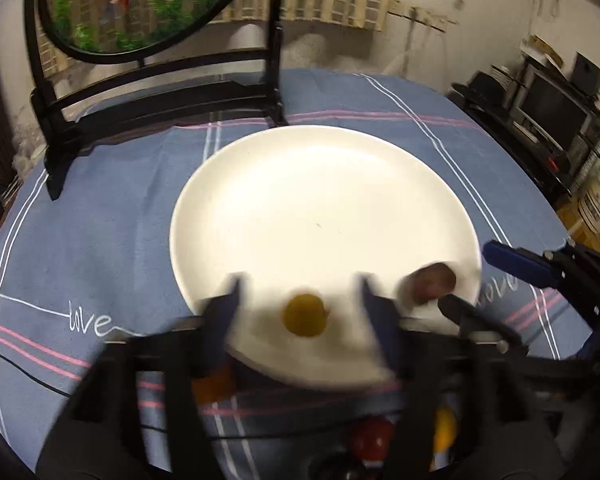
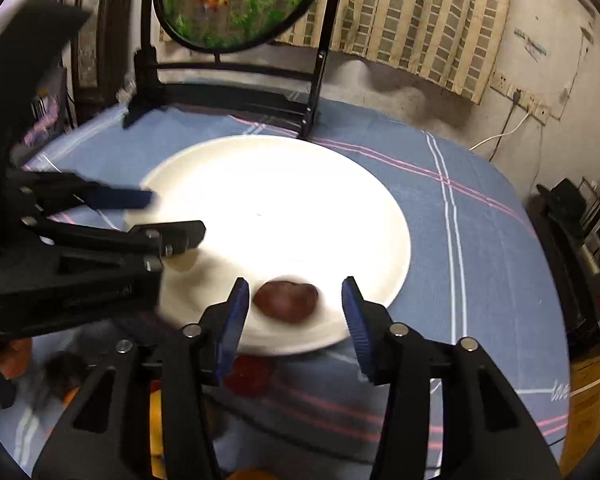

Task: Organize fruits
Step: 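Carry both fruits onto the white plate and open both tools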

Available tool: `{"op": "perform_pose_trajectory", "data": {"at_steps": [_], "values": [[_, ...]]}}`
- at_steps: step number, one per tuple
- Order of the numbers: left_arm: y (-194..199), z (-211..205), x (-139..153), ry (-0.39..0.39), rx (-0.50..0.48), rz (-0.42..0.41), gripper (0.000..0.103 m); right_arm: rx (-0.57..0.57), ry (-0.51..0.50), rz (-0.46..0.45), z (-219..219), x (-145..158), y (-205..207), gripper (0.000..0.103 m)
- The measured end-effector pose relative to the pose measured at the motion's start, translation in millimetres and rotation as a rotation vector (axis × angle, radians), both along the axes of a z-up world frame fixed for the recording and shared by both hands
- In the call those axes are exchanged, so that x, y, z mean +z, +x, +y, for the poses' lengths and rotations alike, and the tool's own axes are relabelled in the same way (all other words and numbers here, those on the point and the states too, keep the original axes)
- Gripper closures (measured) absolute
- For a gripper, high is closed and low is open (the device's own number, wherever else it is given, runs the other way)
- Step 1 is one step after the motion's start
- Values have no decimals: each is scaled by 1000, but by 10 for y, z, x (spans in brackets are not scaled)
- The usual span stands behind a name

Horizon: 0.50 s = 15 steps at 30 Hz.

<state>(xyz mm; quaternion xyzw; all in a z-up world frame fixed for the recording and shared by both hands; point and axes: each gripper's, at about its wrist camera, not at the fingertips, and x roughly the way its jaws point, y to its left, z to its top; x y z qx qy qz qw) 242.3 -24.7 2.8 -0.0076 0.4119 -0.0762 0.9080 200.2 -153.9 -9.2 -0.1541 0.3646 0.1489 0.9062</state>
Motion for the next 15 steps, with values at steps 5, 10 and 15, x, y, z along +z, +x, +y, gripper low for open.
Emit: {"op": "perform_pose_trajectory", "data": {"at_steps": [5,10,15], "values": [[-63,106,70,-30,14,-10,25,7,26,11,-106,28,-73,52],[-377,267,137,-6,24,-22,19,-9,114,61,-365,125,-373,52],[-819,402,96,12,6,-20,18,-6,154,77,-565,157,-839,52]]}}
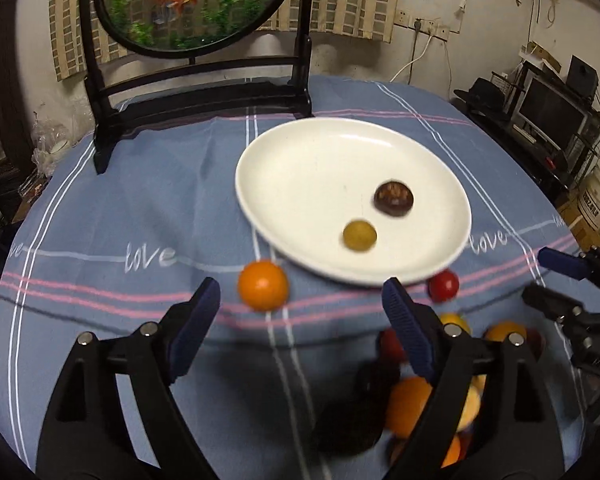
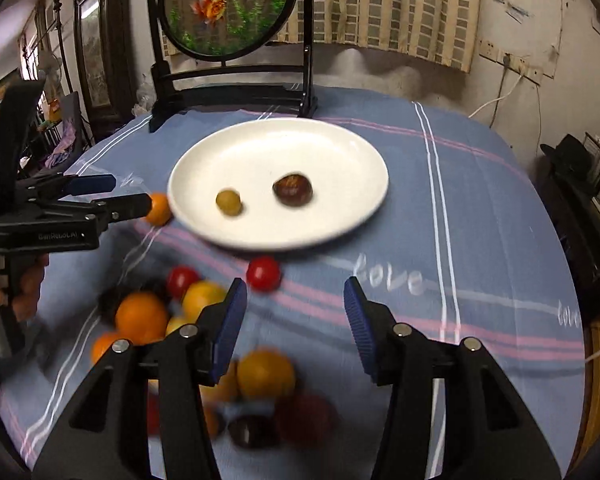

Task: Organize fruits
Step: 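Carry both fruits onto the white plate and open both tools, then grasp a large dark plum with the left tool while the right tool grasps a red tomato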

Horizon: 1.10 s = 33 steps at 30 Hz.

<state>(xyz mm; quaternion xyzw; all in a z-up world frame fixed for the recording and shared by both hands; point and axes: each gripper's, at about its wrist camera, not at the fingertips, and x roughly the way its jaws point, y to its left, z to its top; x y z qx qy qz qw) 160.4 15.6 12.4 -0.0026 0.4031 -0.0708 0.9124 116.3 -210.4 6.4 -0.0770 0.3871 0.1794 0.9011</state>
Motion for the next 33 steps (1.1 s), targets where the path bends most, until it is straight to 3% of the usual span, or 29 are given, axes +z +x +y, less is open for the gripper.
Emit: {"op": "perform_pose_trajectory", "data": {"at_steps": [3,7,12,20,29,30,32,33], "values": [[-236,26,-91,3,-18,23,18,-15,5,9,-66,-44,-238,50],[-518,19,-193,44,-56,40,18,-37,41,20,-138,-74,-486,41],[-706,64,-287,66,-72,57,18,-19,56,13,-121,-76,-757,41],[-808,89,-433,71,-102,92,18,21,44,58,-5,-179,-968,41],[-661,-65,-578,99,-135,112,19,27,84,71,14,-182,-1007,41],[-628,-75,-582,93,-136,115,20,27,84,72,17,-187,-1009,41],[-578,-141,-607,90,-169,107,39,24,84,79,23,-199,-1006,41],[-586,-209,-598,104,-193,78,59,22,86,83,23,-201,-1007,41]]}}
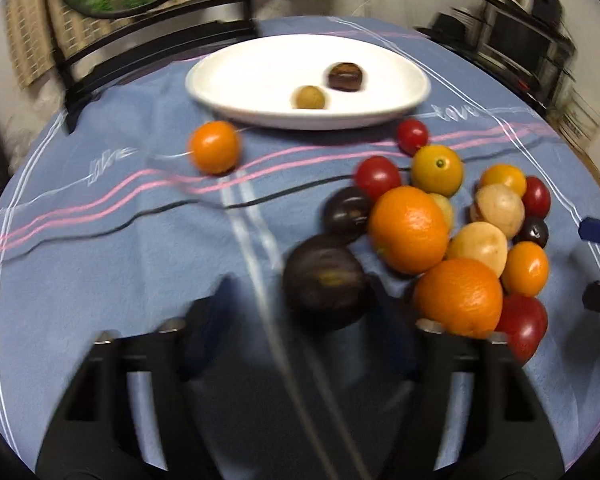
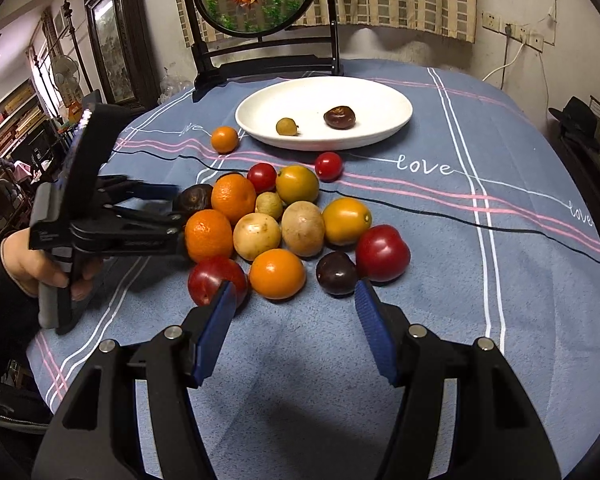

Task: Organize fruits
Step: 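Grasp a large dark plum with the left tool while the right tool grasps a red tomato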

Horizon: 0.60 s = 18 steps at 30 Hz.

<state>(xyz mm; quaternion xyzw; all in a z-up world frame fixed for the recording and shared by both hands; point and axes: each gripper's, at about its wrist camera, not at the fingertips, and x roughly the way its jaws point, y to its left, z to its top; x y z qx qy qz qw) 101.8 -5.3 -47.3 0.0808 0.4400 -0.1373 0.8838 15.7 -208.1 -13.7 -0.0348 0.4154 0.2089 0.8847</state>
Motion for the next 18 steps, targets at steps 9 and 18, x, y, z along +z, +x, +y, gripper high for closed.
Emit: {"op": "perform_pose_trajectory", "data": {"at_steps": [9,18], "values": [[-99,104,115,-4,47,-4,58,119,-12,45,189,-18,-174,41],[-302,270,205,-54,64,3,58,125,-63,124,590,-255,21,40]]}}
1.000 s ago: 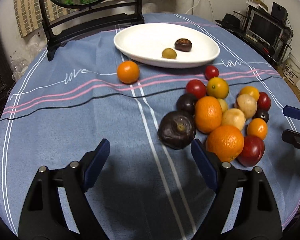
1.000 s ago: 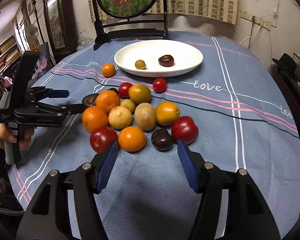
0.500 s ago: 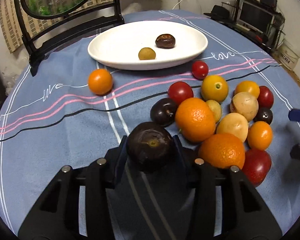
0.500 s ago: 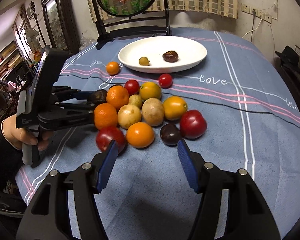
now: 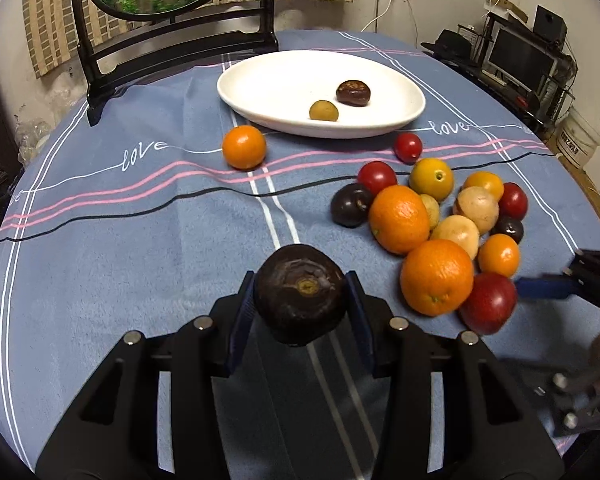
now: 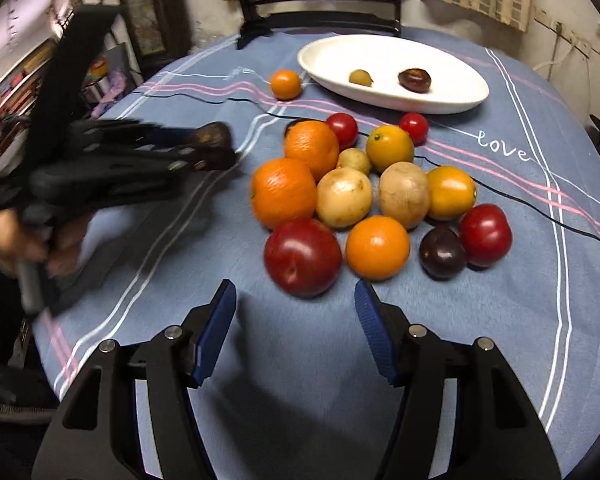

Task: Organize fruits
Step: 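Grasp a large dark plum with the left tool while the right tool grasps a red tomato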

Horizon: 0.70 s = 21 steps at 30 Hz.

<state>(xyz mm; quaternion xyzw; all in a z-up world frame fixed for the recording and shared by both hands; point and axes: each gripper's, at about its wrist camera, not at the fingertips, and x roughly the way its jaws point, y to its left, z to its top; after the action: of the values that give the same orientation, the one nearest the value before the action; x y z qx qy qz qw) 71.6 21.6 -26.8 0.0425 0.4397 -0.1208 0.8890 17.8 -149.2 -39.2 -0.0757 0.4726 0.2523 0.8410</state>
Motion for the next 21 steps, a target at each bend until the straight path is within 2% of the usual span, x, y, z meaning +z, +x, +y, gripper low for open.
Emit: {"op": "perform_pose_trajectory", "data": {"at_steps": [2,4,5,9,13,17,21], "values": [[-16,3,6,-7,-3,0,58,-9,-1,-6,65,1,62,42],[-17,7,12,-14,-1,1,58,-20,-13,-7,95,1,91,58],[-22,11,9,-16,1,2,58,-34,-33,-24,108,-3,100,60],[-27,30,26,-19,5,1,58,-10,-39,-38,88,31,38,61],[-3,57,105,-22,10,-10,58,-12,-10,-93,-76,240,-35,61],[110,14,281,-30,14,-45,58,-75,9,-201,-304,538,44,61],[349,-110,472,-39,20,-96,58,-138,12,-333,-448,757,363,61]]}}
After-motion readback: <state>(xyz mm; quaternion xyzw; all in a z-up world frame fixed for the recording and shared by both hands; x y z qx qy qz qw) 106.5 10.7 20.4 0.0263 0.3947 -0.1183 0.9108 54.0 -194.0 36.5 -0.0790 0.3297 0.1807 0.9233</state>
